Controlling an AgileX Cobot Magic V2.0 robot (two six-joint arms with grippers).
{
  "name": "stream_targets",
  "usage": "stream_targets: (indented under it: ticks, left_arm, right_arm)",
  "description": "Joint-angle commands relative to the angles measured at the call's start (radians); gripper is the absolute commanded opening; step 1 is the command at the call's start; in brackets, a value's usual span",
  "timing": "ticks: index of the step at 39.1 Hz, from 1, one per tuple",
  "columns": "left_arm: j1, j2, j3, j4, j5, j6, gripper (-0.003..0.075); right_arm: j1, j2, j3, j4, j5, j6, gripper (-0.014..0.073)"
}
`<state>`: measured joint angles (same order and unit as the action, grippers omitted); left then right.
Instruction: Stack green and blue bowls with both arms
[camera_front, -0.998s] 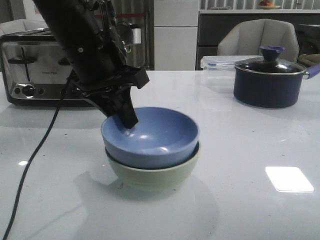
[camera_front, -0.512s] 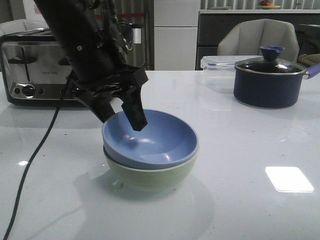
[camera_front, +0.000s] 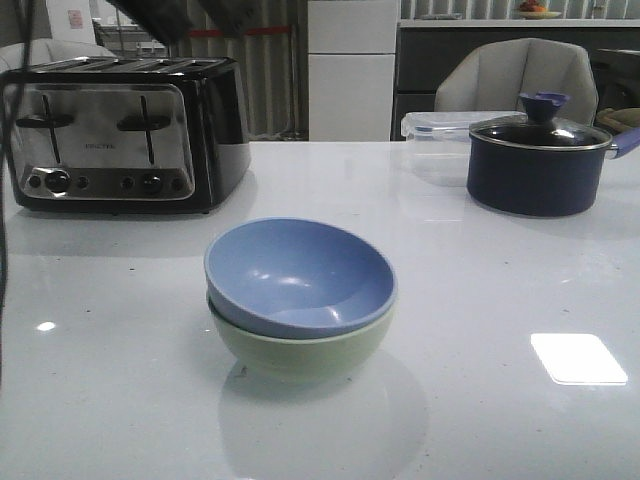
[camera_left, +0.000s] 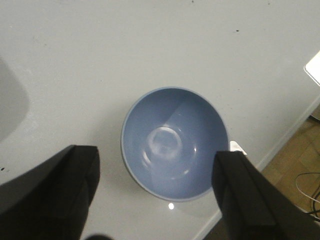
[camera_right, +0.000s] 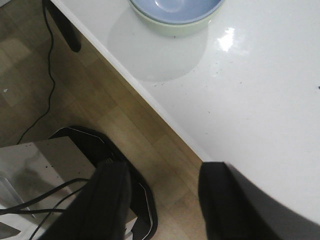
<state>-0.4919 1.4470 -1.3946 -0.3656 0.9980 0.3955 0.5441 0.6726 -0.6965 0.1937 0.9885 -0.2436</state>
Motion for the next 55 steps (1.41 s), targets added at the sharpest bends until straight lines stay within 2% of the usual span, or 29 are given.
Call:
stream_targets:
  ticks: [1, 25, 37, 49, 51, 55]
  left_arm:
    - [-0.011, -0.15, 0.052, 0.0, -0.025, 0.0, 0.0531]
    - [-0.011, -0.808, 0.673, 0.057, -0.234, 0.0, 0.0531]
    - [-0.011, -0.84, 0.713, 0.082, -0.231, 0.0, 0.0531]
    - [-0.011, -0.837, 0.713, 0.165, -0.241, -0.091, 0.0527]
    - [-0.011, -0.837, 0.713, 0.165, -0.244, -0.091, 0.0526]
    - [-0.011, -0.837, 0.713, 0.165, -0.25, -0.091, 0.0468]
  right_arm:
    - [0.001, -0.005, -0.026, 0.006, -0.056, -0.007, 0.0431]
    - [0.001, -0.005, -0.026, 0.007, -0.087, -0.007, 0.0431]
    - [-0.003, -0.005, -0.026, 0.006, -0.128, -0.006, 0.0431]
    - [-0.003, -0.005, -0.026, 0.006, -0.14, -0.006, 0.043]
    - [-0.003, -0.005, -0.026, 0.006, -0.14, -0.006, 0.0408]
    - [-0.003, -0.005, -0.026, 0.006, -0.14, -0.006, 0.0276]
